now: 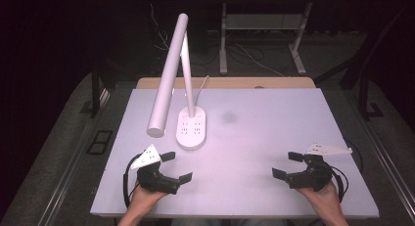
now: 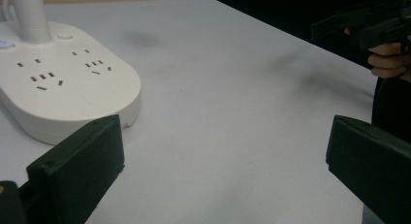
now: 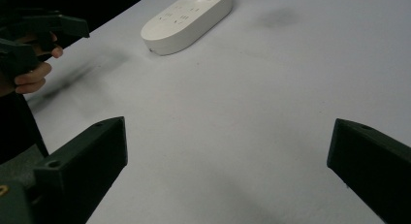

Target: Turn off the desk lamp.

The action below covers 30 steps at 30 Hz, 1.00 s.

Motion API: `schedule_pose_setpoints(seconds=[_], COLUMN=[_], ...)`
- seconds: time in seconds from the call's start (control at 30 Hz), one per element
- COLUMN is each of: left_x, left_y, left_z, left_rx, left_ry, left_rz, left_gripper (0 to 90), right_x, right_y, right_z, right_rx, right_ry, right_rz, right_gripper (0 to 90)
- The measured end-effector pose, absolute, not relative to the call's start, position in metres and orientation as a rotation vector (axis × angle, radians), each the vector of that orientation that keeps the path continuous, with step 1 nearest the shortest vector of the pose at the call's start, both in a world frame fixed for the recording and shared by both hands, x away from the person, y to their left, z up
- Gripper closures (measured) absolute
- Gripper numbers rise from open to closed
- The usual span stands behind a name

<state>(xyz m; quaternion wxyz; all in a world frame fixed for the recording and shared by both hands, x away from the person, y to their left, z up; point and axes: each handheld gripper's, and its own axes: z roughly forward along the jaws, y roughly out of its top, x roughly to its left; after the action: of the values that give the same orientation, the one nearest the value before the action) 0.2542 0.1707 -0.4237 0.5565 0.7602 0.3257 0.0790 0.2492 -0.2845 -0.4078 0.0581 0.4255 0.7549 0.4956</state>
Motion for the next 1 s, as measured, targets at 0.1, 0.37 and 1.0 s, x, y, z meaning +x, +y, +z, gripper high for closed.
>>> schedule_pose_setpoints(seconds=[0.1,0.37,1.0], left_x=[0.2540,0.2532,0.2525], left_y=[0.1708,0.1703,0.1708], left_z=[-0.4237,-0.4234,-0.4234], left_rx=[1.795,1.798,1.801], left_ry=[0.767,0.764,0.761], left_rz=[0.186,0.187,0.183], left_gripper=[0.0,0.0,0.0], right_x=[0.2486,0.2486,0.2504], right_y=[-0.2844,-0.2834,-0.2828], right_z=[-0.4075,-0.4090,-0.4079], right_rx=[1.285,1.283,1.299], right_ry=[2.297,2.337,2.373], right_rz=[1.510,1.494,1.476], right_gripper=[0.9,0.9,0.9])
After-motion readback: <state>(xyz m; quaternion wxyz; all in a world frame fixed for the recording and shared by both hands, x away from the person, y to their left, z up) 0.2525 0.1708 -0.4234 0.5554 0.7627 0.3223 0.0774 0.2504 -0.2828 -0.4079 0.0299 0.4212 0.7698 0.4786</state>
